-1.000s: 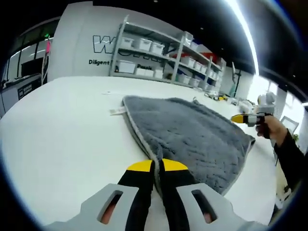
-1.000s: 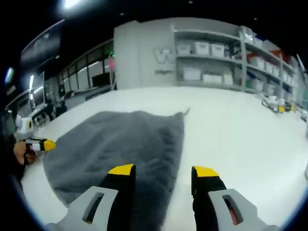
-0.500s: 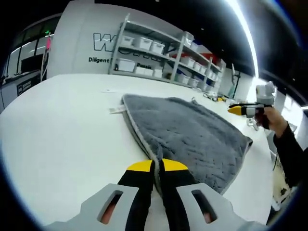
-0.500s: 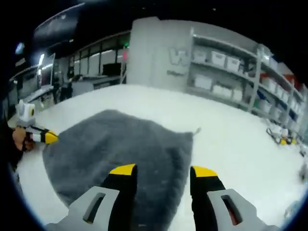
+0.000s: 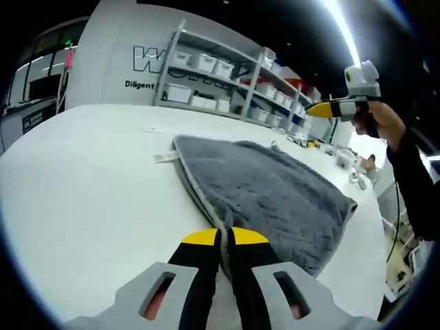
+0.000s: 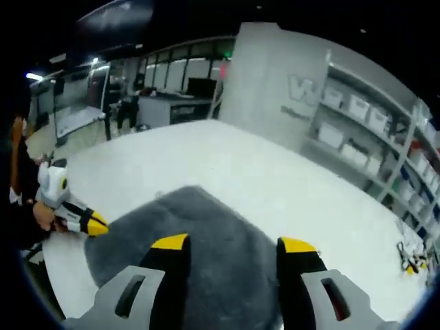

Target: Open the folded towel by lifting each exposed corner and separating the folded layers until the towel lies flat within the target outline without major curled edges

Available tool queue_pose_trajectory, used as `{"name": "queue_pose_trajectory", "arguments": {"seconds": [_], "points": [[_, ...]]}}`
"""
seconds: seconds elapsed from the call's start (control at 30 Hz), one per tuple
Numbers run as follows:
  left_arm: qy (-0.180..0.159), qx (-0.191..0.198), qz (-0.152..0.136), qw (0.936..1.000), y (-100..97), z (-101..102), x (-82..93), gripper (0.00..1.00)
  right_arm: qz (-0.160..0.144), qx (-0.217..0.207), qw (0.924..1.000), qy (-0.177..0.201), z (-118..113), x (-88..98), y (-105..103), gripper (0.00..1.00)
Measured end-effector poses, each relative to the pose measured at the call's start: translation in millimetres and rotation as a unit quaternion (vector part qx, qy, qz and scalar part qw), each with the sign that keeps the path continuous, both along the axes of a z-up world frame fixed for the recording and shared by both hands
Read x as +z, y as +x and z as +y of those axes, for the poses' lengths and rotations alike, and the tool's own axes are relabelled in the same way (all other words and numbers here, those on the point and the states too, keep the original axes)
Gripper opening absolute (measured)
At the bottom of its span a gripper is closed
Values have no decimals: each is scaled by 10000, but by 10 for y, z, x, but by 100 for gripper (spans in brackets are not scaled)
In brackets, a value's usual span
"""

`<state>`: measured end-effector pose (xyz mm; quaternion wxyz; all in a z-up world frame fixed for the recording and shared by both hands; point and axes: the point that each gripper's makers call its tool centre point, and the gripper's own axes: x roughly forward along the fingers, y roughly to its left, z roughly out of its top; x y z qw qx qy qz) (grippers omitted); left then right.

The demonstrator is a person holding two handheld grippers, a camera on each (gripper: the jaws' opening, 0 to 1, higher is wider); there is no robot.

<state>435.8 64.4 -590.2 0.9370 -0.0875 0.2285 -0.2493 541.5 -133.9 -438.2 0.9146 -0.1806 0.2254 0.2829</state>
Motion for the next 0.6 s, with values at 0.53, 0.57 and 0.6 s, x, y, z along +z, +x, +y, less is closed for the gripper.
{"name": "queue_pose_trajectory", "arguments": {"seconds": [0.53, 0.57, 0.6], "points": [[51, -38, -27, 10000, -20, 1, 1, 4, 295, 653, 9927, -973, 876, 733, 373, 55], [42, -35, -20, 10000, -18, 4, -4, 4, 294, 637, 9918, -1067, 896, 773, 409, 56], [33, -34, -15, 10000, -17, 6, -6, 4, 282, 588, 9902, -1239, 891, 812, 468, 57]]}}
